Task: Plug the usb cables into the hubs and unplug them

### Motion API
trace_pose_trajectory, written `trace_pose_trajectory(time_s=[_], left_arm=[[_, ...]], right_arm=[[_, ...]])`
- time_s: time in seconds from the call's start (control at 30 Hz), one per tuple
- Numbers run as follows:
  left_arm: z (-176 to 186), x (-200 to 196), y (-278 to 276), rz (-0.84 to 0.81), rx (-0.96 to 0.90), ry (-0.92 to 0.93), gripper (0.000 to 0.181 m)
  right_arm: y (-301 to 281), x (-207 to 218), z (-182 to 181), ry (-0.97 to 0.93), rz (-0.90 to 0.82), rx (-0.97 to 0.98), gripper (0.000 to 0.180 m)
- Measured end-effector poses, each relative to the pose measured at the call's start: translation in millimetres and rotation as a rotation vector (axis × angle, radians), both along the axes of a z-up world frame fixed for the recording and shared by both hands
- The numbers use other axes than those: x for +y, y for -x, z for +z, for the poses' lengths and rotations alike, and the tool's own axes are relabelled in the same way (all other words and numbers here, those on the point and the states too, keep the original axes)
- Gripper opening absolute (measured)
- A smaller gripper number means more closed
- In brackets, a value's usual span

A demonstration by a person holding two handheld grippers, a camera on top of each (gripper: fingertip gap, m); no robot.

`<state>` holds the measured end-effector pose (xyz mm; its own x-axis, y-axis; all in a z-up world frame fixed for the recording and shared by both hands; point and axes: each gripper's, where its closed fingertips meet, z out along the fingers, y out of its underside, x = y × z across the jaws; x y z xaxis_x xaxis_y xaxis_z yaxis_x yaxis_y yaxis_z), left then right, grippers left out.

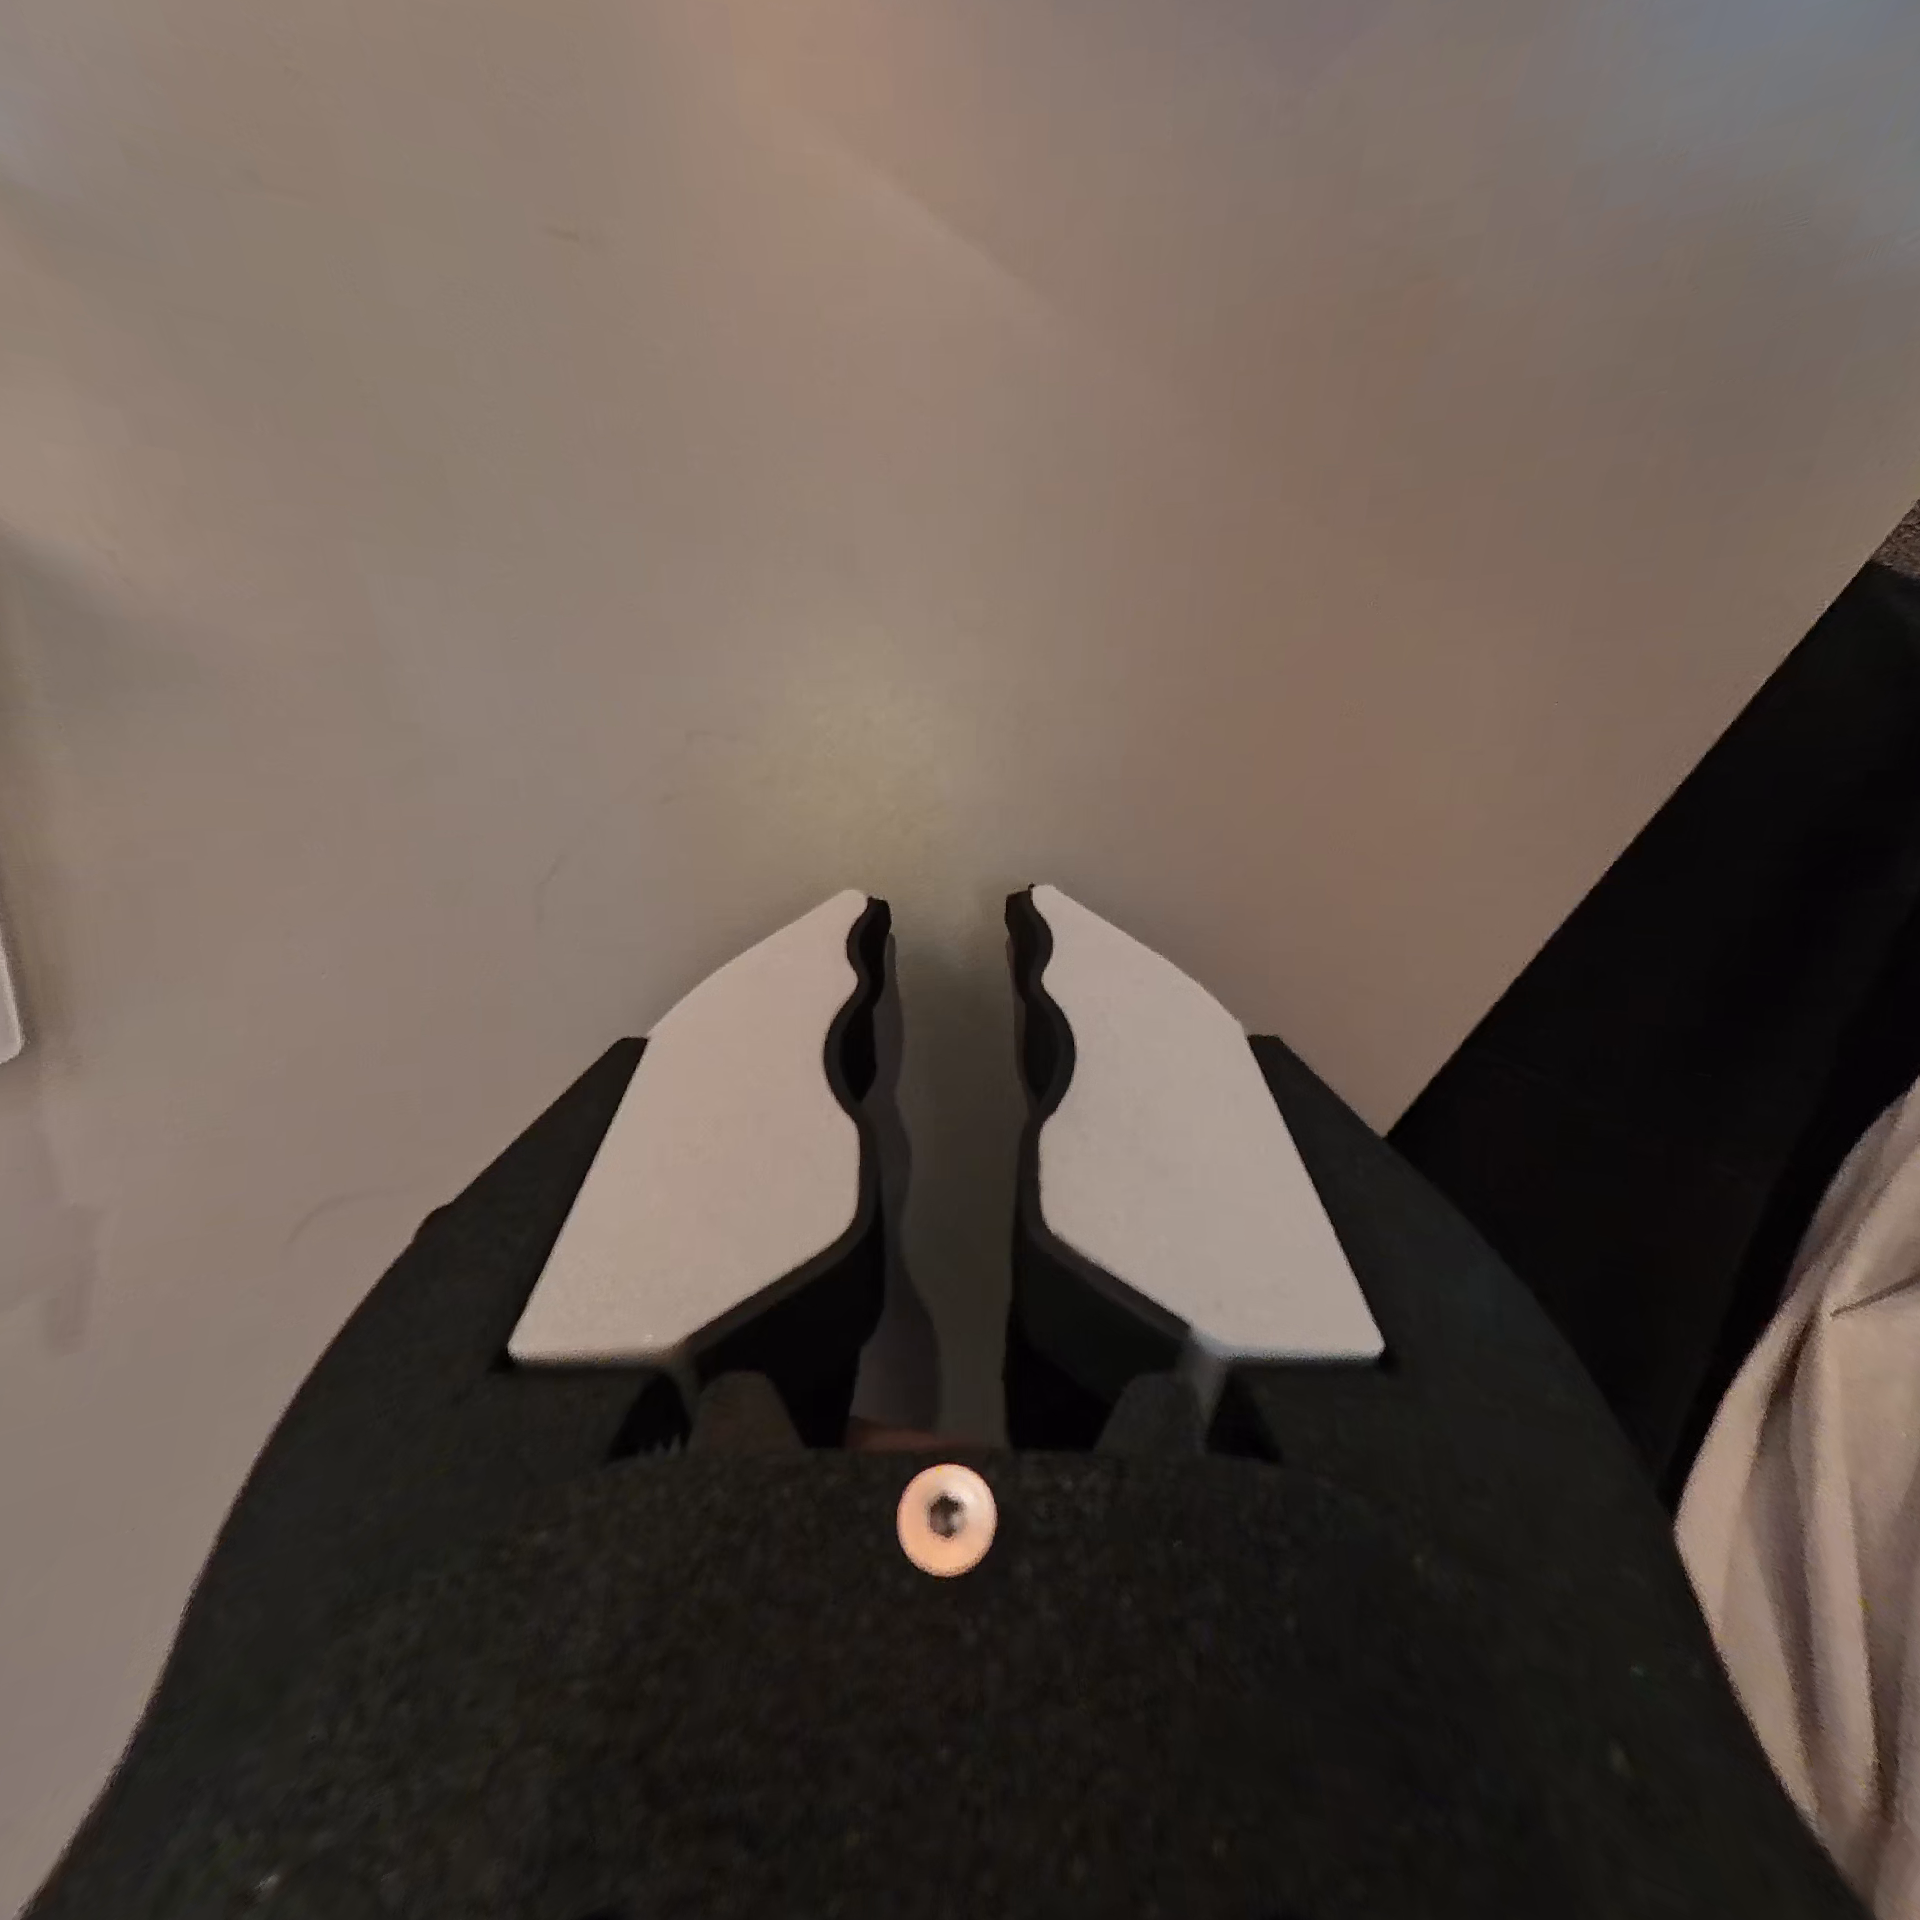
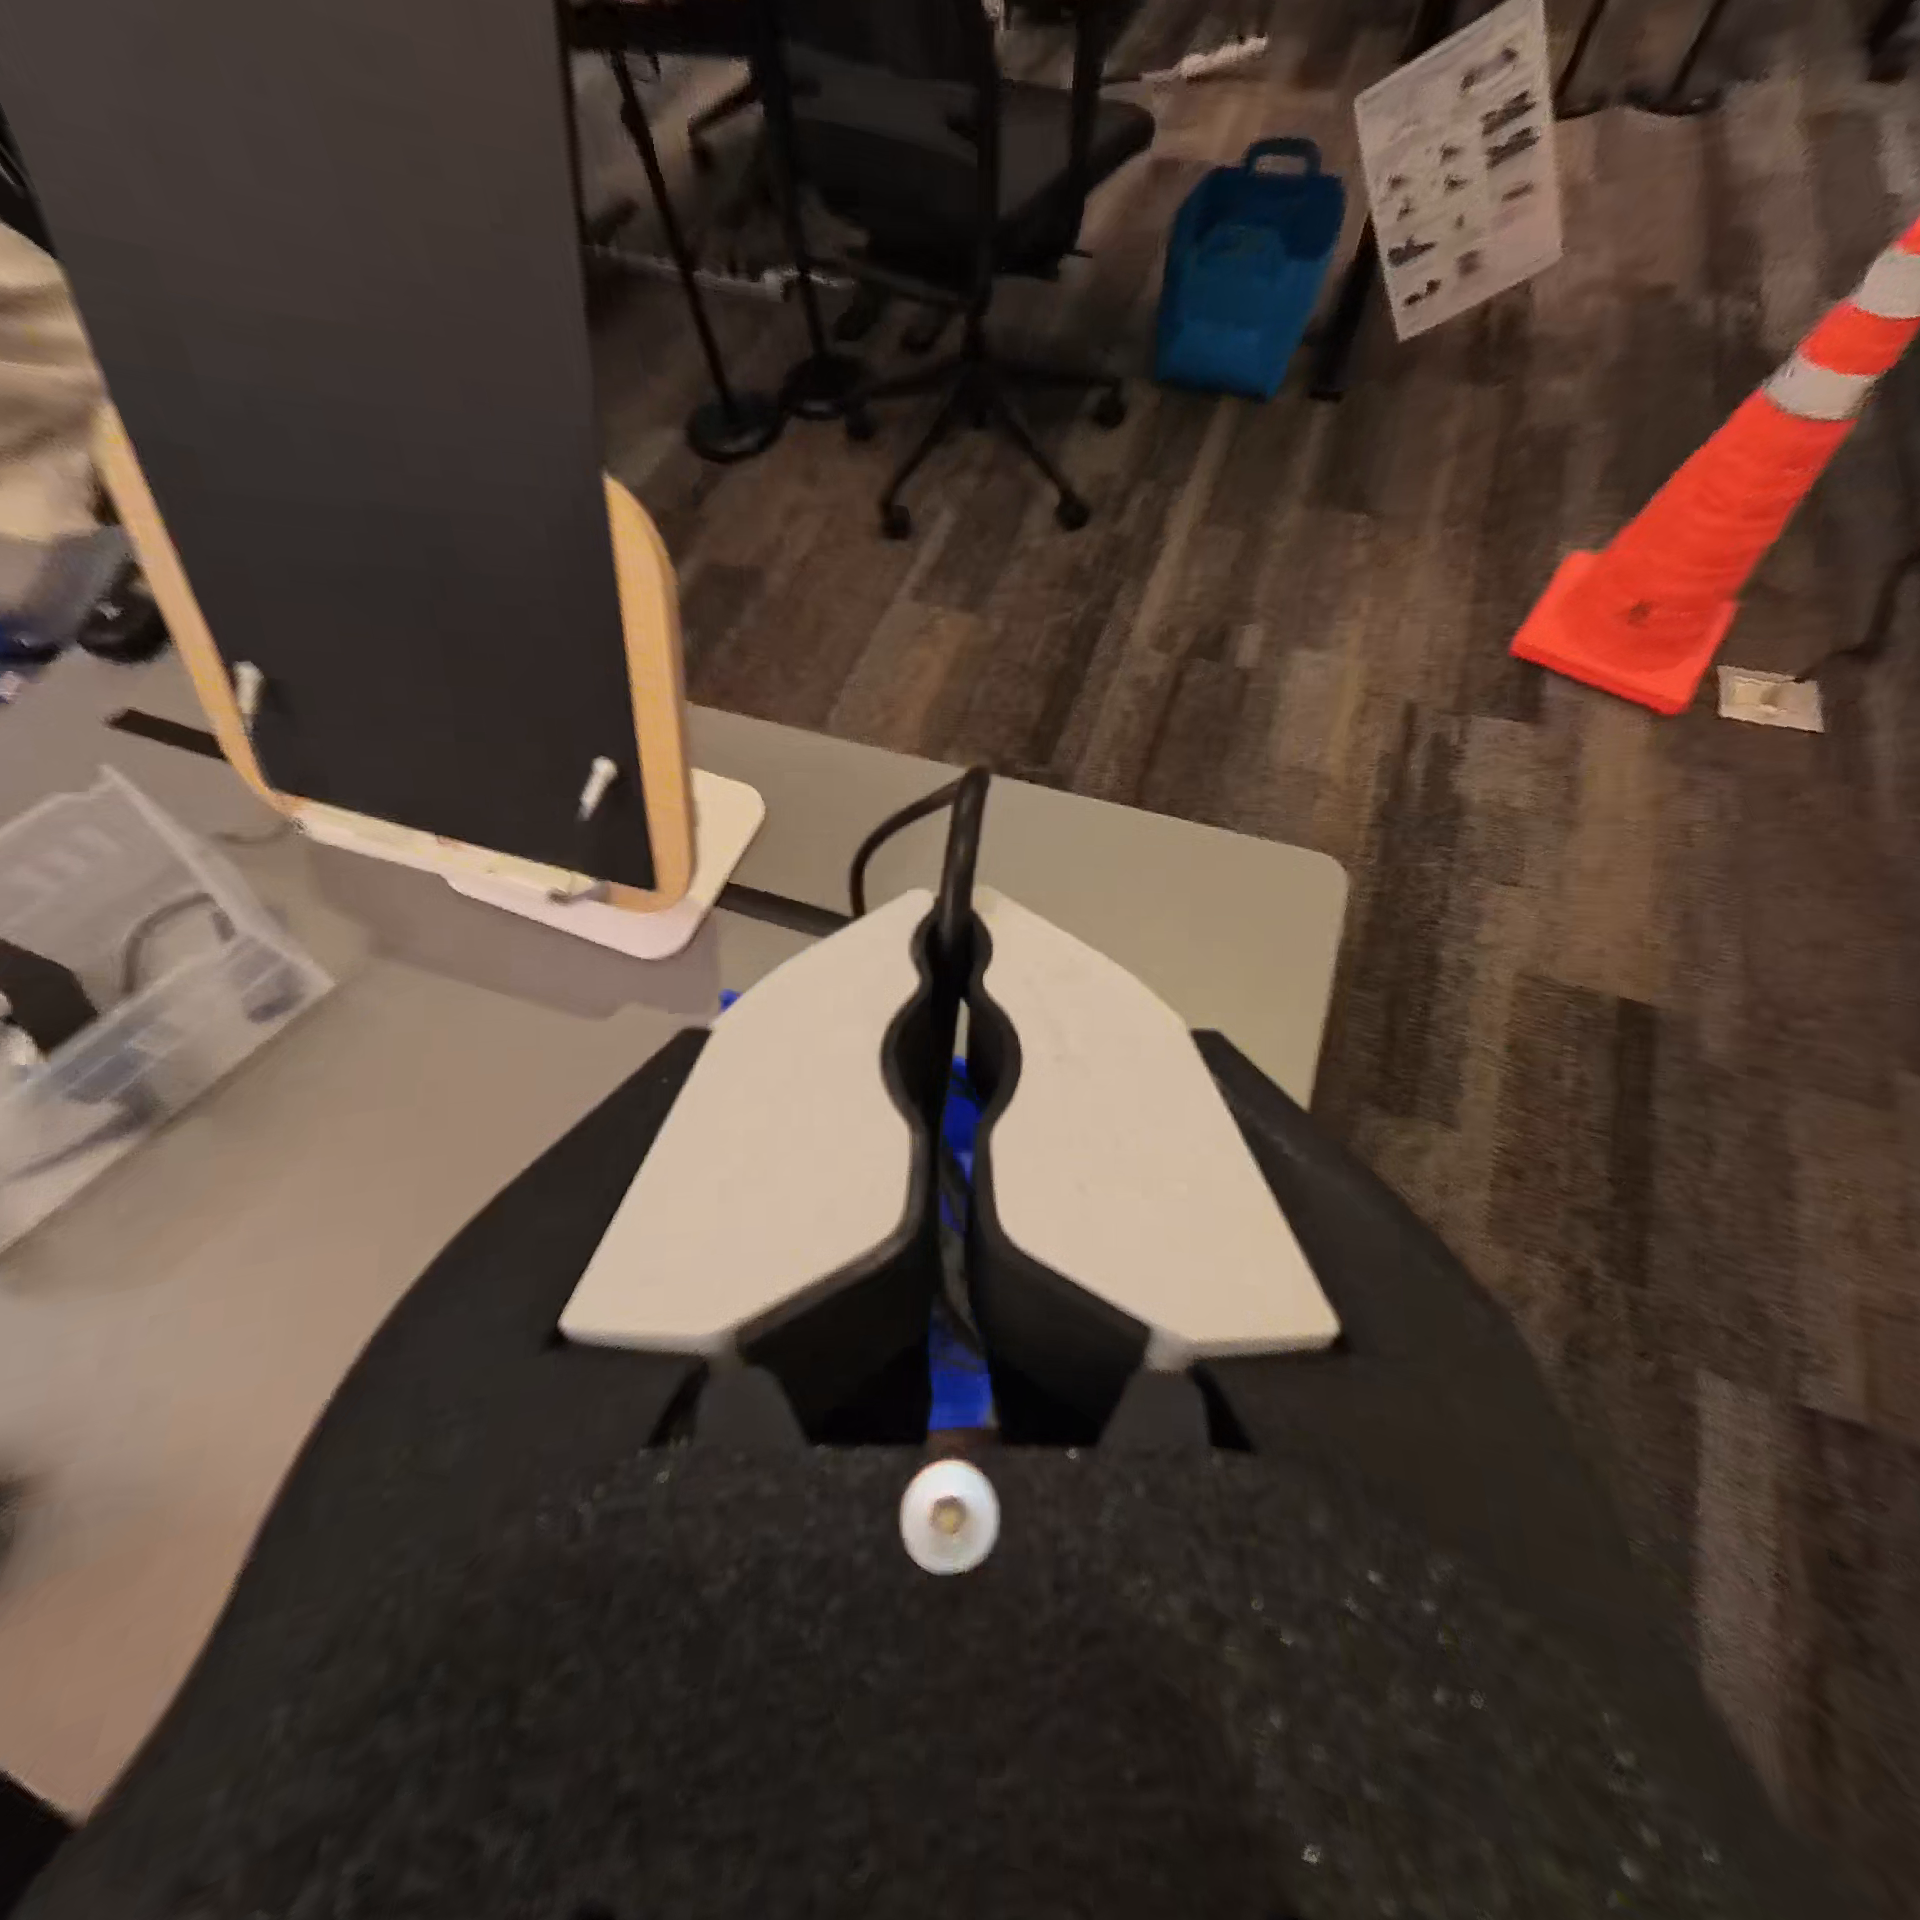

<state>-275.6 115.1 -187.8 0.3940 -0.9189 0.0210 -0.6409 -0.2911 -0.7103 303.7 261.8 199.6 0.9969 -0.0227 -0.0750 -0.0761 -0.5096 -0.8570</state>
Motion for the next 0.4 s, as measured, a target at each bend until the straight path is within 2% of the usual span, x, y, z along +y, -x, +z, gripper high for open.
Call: trace_pose_trajectory(time_s=[0.07, 0.13, 0.2, 0.4], left_arm=[[-1, 1, 0, 0.001, 0.003, 0.000, 0.023], [-1, 2, 0, 0.002, 0.003, 0.001, 0.023], [-1, 2, 0, 0.003, 0.006, 0.000, 0.023], [-2, 1, 0, 0.000, 0.018, -0.008, 0.023]], right_arm=[[-15, -1, -16, 0.039, -0.044, -0.100, 0.000], [-7, 2, -40, 0.077, -0.016, -0.061, 0.000], [13, 5, -76, 0.155, 0.046, -0.015, 0.000], [54, 8, -213, 0.462, 0.138, -0.163, 0.000]])
